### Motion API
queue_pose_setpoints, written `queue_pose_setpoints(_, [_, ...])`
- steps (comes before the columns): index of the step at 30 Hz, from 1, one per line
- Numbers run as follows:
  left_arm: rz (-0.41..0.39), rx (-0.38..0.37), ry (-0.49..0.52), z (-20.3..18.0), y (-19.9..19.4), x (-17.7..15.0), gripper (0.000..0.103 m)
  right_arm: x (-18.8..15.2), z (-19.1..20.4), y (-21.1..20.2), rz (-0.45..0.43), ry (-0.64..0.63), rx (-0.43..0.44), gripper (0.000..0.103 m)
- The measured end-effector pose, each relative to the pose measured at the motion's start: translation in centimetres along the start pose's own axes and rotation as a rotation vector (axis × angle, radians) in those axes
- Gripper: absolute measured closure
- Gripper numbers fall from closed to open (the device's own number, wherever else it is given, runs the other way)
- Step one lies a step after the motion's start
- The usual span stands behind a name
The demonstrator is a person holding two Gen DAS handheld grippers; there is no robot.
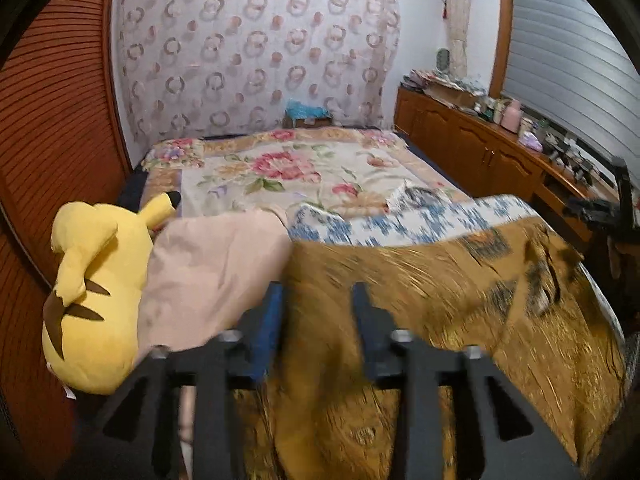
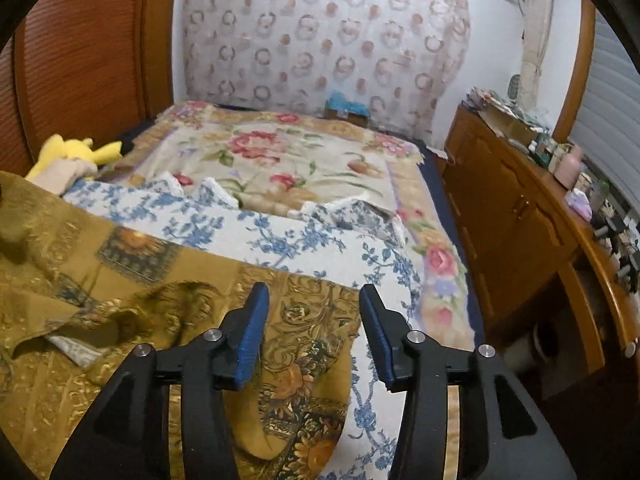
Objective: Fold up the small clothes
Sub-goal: 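Lower the lifted shirt onto the bed and open both tools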
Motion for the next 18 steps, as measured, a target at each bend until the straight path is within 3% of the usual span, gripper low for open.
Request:
queue_pose_setpoints(3, [0.005, -0.014, -0.004, -0.6, -0.7, -1.2, 0.046, 0.2, 1.4, -0.9, -0.015, -0.006, 0.037, 0.047])
queue_pose_setpoints(18, [0.134, -0.015, -0.021, -2.9, 0.0, -8.3, 0.045, -3.9, 11.6, 2.9, 0.129, -0.022, 0.211, 0.046])
Point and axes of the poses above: each gripper's, at about its wrist camera, not at the fingertips, and y roughly the way its jaws point, z to its left, x to its top, the point moved 10 cm from there along y, roughly the way its jaws point, and after that the axes turned 14 degrees about y, right-handed, at the moved point
